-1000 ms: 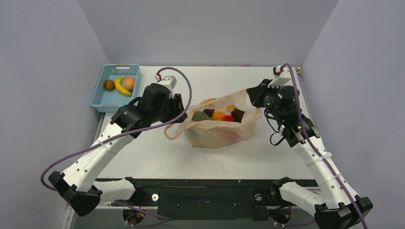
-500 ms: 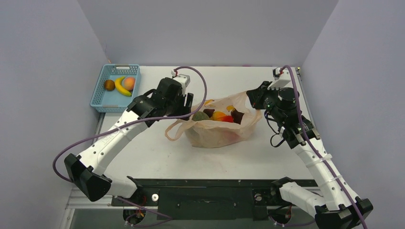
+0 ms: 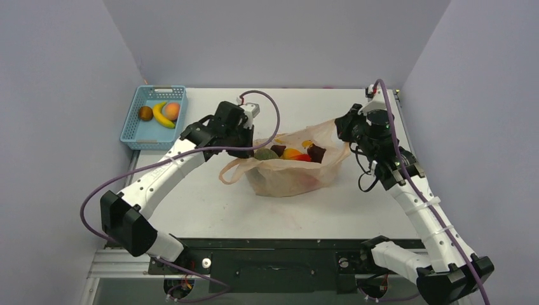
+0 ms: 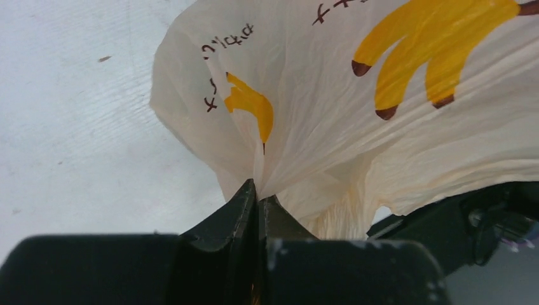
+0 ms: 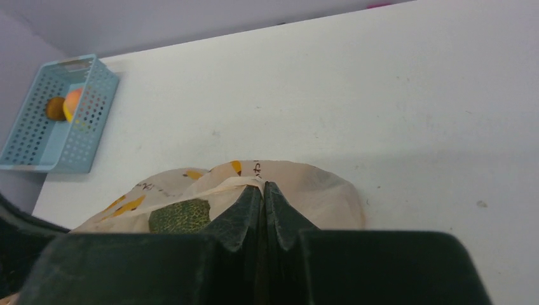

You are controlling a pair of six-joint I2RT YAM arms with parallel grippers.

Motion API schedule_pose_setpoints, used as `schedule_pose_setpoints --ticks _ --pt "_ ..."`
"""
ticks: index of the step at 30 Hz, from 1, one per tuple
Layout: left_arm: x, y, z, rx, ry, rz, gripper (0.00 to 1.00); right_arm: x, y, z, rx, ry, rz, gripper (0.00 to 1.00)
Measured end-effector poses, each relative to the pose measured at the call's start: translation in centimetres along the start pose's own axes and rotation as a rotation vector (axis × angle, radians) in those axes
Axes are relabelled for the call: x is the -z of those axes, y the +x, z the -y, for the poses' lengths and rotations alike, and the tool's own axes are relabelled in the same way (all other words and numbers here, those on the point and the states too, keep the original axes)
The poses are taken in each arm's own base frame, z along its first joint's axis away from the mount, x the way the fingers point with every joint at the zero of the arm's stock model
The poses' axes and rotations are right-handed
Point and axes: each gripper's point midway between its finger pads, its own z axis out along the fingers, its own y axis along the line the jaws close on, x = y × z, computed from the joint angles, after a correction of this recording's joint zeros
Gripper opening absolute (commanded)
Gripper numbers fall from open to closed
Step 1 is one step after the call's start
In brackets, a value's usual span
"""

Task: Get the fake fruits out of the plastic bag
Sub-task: Adjust the plastic bag at the center of the board.

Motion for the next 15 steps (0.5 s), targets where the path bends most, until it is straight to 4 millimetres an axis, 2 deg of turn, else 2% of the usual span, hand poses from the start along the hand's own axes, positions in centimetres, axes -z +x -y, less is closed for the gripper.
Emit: schedule_pose_setpoints --ticks 4,9,11,12,13,14,15 --pt "1.6 -1.4 -0.3 0.087 0.174 0.046 0.00 -1.5 -0.8 0.9 0.004 0.091 -0.043 0.00" --pt "4.5 -5.1 -1.5 0.233 0.432 0.168 0.00 -3.5 -1.7 -0.5 0.039 0.070 -0.119 0.00" --pt "4.4 -5.8 -1.4 0.276 0.511 0.168 0.00 -4.4 -2.4 -1.0 0.057 0.071 -0.135 0.10" --pt "4.0 -6.0 -1.2 0.295 0.548 0.160 0.00 -4.8 -2.7 -1.0 0.067 0.078 -0.140 0.20" --pt "3.5 -6.0 -1.0 0.313 0.579 0.145 0.00 -5.1 -2.7 -0.8 0.078 0.091 -0.148 0.25" --pt "2.9 -5.9 -0.9 0.330 0.604 0.127 0.00 -5.2 -2.5 -0.4 0.090 0.109 -0.158 0.36" --pt "2.4 -5.7 -0.8 0.339 0.619 0.114 0.00 -5.0 -2.2 0.0 0.104 0.129 -0.172 0.41"
